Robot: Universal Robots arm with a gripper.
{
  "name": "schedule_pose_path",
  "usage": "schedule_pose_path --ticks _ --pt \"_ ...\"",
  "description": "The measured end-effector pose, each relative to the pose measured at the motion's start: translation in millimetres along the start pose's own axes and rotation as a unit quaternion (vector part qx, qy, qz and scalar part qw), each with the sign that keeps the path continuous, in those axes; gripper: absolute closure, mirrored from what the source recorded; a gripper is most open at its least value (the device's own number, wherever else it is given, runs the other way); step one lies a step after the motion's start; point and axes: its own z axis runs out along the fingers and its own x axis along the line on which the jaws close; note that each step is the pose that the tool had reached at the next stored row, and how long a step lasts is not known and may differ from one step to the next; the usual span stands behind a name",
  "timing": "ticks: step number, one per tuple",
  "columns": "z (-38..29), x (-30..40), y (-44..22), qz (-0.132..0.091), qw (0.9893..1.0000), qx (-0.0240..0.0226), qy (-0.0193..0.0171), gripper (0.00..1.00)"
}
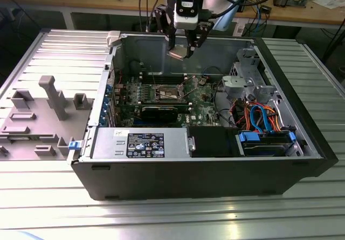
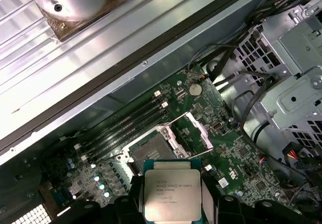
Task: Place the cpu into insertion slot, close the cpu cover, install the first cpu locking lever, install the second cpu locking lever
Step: 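Place the cpu into insertion slot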
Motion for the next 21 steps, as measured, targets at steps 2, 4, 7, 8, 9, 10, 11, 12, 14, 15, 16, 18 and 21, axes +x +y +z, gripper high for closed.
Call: schedule_pose_path --ticks 2,4,7,8,9,10,11,12,14,15,16,18,21 --pt "0.1 0.0 0.0 0.003 1.0000 0.0000 -0.0003 0.46" --pt "0.1 0.0 0.0 0.004 1.0000 -0.0001 -0.0003 0.46" --pt "0.1 0.0 0.0 0.004 1.0000 -0.0001 -0.0003 0.46" --pt "0.1 0.0 0.0 0.004 1.0000 -0.0001 -0.0003 0.46" --pt "0.1 0.0 0.0 0.004 1.0000 -0.0001 -0.0003 0.46" --pt "0.1 0.0 0.0 0.005 1.0000 -0.0001 -0.0004 0.46" --pt "0.1 0.0 0.0 0.007 1.0000 -0.0001 -0.0006 0.46" --pt "0.2 0.0 0.0 0.009 1.0000 -0.0002 -0.0007 0.46" --pt "0.4 0.0 0.0 0.017 0.9999 -0.0004 -0.0013 0.46" --pt "0.4 0.0 0.0 0.017 0.9998 -0.0003 -0.0014 0.46" --pt "0.4 0.0 0.0 0.018 0.9998 -0.0003 -0.0014 0.46" --pt "0.4 0.0 0.0 0.018 0.9998 -0.0003 -0.0014 0.46" --pt "0.4 0.0 0.0 0.018 0.9998 -0.0004 -0.0014 0.46"
